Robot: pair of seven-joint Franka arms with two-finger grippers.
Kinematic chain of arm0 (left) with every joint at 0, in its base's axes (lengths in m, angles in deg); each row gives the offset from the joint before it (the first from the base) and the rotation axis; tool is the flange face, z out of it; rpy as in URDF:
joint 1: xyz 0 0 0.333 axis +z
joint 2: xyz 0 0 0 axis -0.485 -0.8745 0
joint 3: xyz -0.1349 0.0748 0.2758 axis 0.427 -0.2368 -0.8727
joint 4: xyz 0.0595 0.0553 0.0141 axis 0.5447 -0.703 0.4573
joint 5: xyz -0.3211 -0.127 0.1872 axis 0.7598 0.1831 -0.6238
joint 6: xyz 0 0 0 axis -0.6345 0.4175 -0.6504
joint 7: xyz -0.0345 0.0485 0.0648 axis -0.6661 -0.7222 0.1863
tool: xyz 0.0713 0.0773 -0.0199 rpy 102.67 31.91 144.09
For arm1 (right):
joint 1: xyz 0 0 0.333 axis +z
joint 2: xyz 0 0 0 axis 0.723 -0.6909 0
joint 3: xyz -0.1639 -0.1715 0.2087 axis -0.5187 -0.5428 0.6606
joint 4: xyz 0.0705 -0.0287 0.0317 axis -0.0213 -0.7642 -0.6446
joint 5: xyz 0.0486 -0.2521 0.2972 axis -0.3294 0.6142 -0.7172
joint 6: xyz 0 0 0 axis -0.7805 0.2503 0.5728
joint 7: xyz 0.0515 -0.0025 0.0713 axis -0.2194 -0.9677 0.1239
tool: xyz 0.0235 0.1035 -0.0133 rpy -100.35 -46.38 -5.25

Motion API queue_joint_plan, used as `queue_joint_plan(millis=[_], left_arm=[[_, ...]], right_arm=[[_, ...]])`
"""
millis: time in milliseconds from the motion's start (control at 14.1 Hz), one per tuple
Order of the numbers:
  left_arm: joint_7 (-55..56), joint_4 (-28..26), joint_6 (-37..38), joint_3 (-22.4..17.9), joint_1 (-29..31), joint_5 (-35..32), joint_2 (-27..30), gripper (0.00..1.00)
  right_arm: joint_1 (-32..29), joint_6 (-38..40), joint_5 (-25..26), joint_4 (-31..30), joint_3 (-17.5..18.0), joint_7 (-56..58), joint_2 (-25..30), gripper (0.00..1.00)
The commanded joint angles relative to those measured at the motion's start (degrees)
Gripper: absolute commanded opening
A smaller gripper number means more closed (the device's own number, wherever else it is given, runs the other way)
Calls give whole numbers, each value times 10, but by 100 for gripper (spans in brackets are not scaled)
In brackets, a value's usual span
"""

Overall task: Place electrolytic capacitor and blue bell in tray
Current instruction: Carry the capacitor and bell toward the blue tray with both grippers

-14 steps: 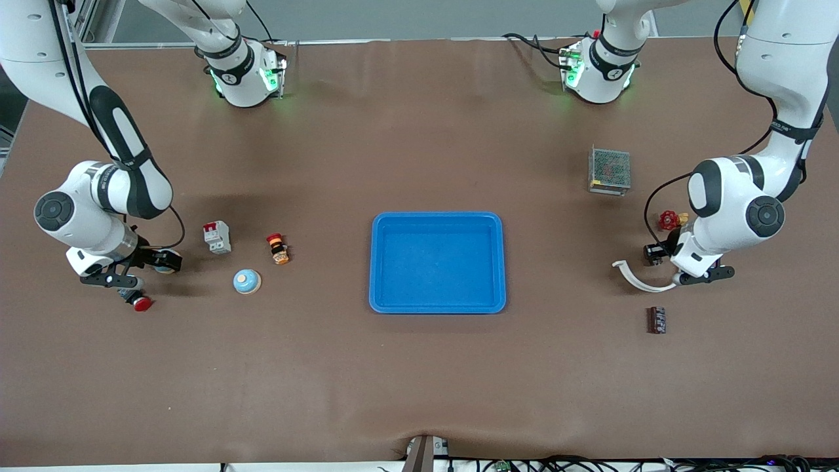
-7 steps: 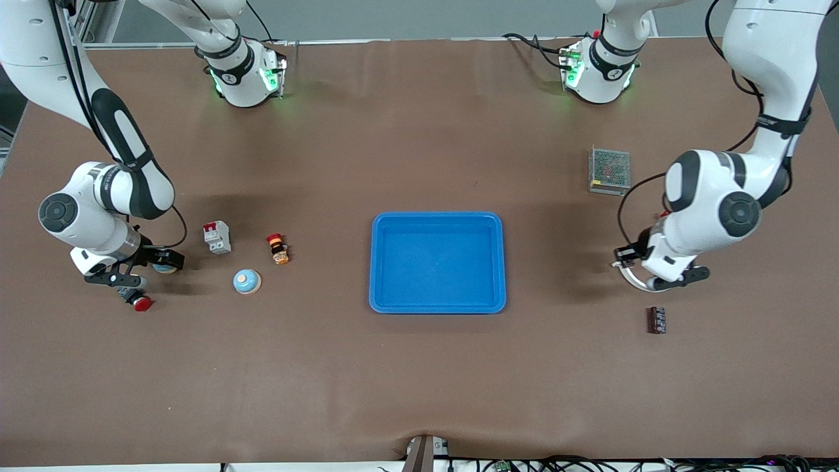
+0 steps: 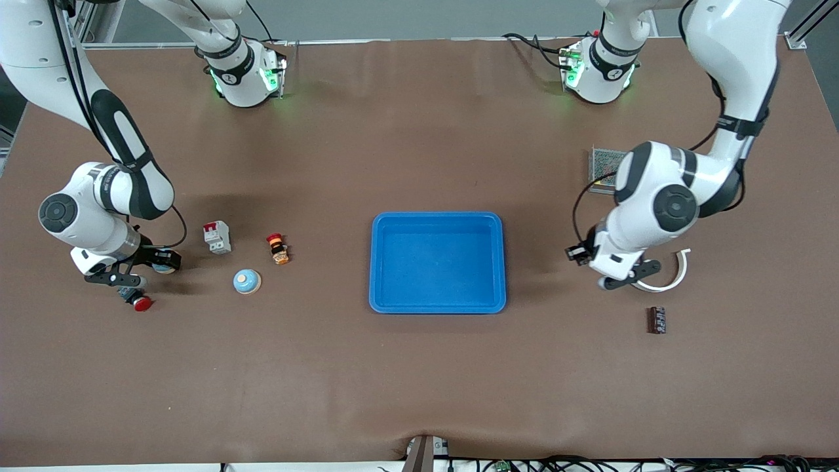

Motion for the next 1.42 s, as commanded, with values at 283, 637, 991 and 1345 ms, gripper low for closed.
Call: queue_joint_plan(millis=[283,637,991,1345], left_arm=[[171,116,27,-4,-103,4,-86,0],[235,162,27,-3,-144,7,-141,0],[242,157,27,-5,-165,7,-161,0],[265,155,27,-7,-190,-1,-178,0]], right_arm=[[-13,93,2,6,47,-1,54,0],[2,280,-70,81,62,-7,93,0],[106,293,-74,83,66,-220,115,0],[223,294,-74,125,66,-436,107,0]])
